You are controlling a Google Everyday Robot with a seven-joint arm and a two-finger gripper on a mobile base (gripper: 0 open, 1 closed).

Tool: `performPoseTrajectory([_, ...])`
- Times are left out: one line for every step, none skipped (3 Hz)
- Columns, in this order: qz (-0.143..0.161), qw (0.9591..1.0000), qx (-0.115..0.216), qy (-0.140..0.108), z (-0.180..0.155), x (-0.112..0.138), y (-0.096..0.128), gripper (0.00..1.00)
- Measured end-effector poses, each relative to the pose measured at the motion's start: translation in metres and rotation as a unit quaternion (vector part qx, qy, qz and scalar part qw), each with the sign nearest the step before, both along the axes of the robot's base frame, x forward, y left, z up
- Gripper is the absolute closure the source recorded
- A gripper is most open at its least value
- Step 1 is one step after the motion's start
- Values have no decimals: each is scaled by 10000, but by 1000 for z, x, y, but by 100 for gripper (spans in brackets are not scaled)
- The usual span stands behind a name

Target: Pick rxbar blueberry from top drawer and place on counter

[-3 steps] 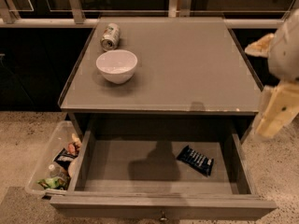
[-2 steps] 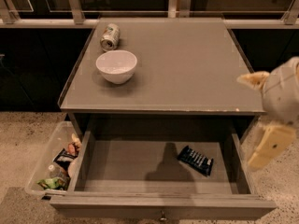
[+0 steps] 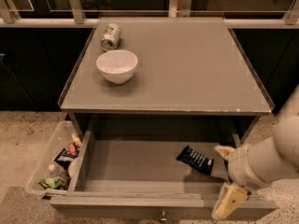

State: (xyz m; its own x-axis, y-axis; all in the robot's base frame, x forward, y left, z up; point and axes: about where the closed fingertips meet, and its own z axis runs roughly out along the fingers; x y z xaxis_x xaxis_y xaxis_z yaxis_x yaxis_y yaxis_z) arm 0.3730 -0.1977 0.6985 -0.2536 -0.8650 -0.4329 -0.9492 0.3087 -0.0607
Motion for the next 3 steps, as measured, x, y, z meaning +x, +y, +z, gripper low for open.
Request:
performPoseTrajectory([-110, 9988, 221, 430, -56, -12, 3, 0])
performPoseTrajectory([-85, 9988, 226, 422, -52, -11, 4, 0])
performPoseTrajectory([71, 9992, 159, 362, -42, -3, 15, 0])
